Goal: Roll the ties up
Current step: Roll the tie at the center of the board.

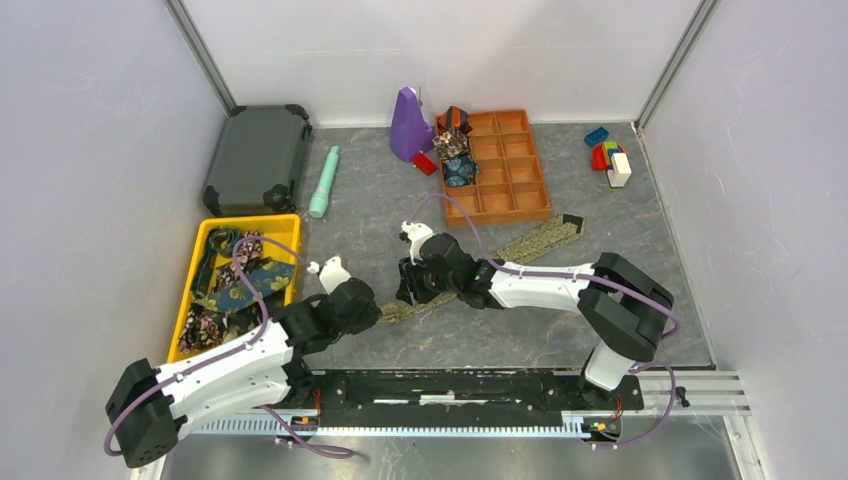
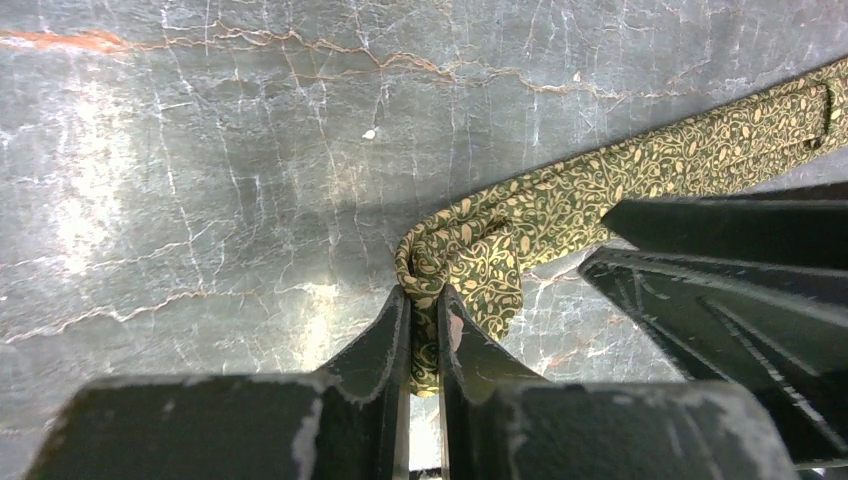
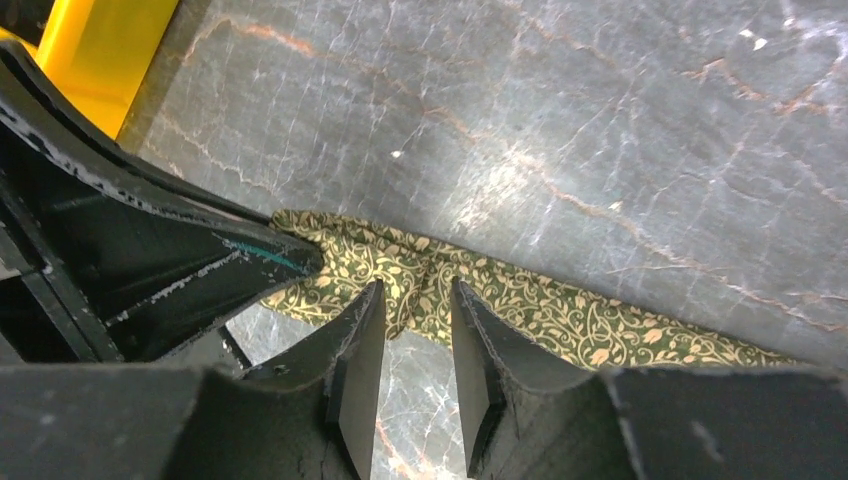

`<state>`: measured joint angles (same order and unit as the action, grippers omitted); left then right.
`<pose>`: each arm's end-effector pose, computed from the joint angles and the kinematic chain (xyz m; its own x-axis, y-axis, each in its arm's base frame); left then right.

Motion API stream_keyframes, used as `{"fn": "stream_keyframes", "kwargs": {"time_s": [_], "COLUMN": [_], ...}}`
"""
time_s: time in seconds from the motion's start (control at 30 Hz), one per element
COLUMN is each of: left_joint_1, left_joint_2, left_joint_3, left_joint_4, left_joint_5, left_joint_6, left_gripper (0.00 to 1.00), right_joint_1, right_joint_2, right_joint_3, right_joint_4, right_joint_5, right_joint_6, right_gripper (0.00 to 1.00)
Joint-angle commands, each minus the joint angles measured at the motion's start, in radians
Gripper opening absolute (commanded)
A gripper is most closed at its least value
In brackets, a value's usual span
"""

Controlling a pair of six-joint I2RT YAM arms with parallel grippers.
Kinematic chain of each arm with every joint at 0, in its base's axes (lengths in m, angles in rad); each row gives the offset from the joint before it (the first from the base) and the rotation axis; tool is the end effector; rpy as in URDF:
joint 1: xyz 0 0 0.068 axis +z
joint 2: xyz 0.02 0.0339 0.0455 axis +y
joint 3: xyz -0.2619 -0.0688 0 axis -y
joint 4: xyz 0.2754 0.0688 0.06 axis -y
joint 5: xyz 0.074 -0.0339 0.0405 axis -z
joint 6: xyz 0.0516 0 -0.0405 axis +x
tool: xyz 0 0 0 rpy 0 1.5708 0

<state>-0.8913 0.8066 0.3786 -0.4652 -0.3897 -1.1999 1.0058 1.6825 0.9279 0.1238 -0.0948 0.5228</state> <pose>0.1350 -0.1359 0.1480 -0.7086 -0.4948 -0.5031 -0.2497 0.8427 -0.4770 0.2059 0.3338 0.1549 -0.7139 -0.1977 -0.6718 -0.6063 0.6546 0.4516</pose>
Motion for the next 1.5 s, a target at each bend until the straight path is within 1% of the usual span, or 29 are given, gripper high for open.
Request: {"fn": "stream_keyframes", "kwargs": {"time_s": [0.0, 0.1, 0.57, 0.7, 0.83, 0.93, 1.47], "left_joint_1": [0.006, 0.006, 0.006, 0.006, 0.006, 0.006, 0.006], "left_joint_2": [0.017, 0.021, 0.043, 0.058, 0.068, 0.071, 0.121], "left_joint_3": [0.090, 0.119, 0.185, 0.200, 0.217, 0.223, 0.273], "left_joint_4": [-0.156, -0.196, -0.257, -0.274, -0.298, -0.300, -0.321], "left_joint_5": [-0.011, -0.018, -0.007, -0.006, -0.012, -0.009, -0.005], "left_joint_6": [0.072, 0.086, 0.127, 0.137, 0.142, 0.146, 0.158], "left_gripper": [0.04, 0.04, 0.04, 0.02, 0.02, 0.02, 0.02], "right_joint_1": [0.034, 0.046, 0.107, 0.111, 0.106, 0.103, 0.111], "right_joint_2": [-0.026, -0.004, 0.143, 0.155, 0.130, 0.126, 0.208], "right_joint_3": [0.028, 0.032, 0.110, 0.114, 0.117, 0.115, 0.126], "right_joint_4": [-0.018, -0.002, 0.018, 0.038, 0.007, 0.008, 0.110], "right_joint_5": [-0.012, -0.023, -0.051, -0.087, -0.043, -0.041, -0.119], "right_joint_6": [-0.026, -0.021, -0.012, -0.003, -0.024, -0.025, 0.042], "right_gripper": [0.33, 0.32, 0.27, 0.27, 0.27, 0.27, 0.27]}}
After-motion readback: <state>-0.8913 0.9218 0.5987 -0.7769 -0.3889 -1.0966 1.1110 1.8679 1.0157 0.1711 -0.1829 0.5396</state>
